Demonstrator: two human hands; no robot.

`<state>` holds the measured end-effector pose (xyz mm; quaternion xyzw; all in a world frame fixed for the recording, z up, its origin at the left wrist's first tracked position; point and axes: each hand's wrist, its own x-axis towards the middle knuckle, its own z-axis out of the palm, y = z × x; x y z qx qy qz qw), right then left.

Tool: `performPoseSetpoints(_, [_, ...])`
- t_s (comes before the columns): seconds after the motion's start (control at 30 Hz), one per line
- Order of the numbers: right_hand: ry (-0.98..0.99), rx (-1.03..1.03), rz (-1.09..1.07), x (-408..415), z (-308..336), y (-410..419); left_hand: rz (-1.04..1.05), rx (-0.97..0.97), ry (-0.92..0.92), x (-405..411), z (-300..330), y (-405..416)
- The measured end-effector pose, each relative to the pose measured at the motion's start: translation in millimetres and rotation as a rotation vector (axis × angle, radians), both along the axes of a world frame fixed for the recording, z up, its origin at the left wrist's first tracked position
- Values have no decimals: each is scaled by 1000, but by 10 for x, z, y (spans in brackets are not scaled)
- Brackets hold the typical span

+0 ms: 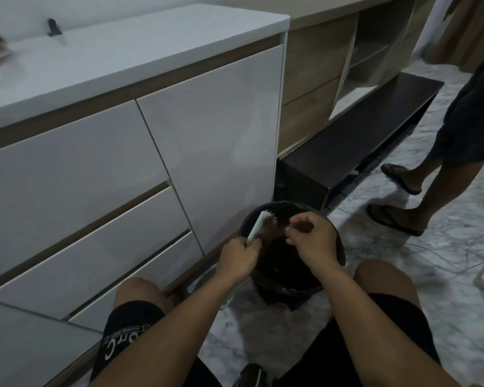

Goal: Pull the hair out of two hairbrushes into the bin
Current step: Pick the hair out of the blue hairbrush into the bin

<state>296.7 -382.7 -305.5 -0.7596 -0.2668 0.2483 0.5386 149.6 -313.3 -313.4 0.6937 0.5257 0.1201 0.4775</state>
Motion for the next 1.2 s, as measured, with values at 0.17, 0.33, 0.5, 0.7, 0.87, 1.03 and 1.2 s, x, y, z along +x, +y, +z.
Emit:
performPoseSetpoints(0.17, [56, 2, 85, -76, -80, 104, 9, 44, 20, -52, -60, 10])
performPoseSetpoints(0.33, [53, -82, 171, -151, -221, 104, -35, 32, 26, -42, -99, -28])
performPoseSetpoints(0.5, [89, -74, 91, -78, -186, 125, 1, 43, 82, -2, -110, -18])
performPoseSetpoints(0.7, [88, -71, 54, -54, -104, 75, 13, -5, 93, 0, -60, -24])
performPoseSetpoints(0.87, [51, 16, 64, -74, -25, 34, 10, -60, 12, 44, -97, -78])
performPoseSetpoints(1.03, [-19, -241, 199, 12, -234, -193, -23, -64, 20, 50, -294, -82])
performPoseSetpoints(1.2, [-86, -254, 109, 268, -204, -73, 94, -54, 7, 74, -286, 19])
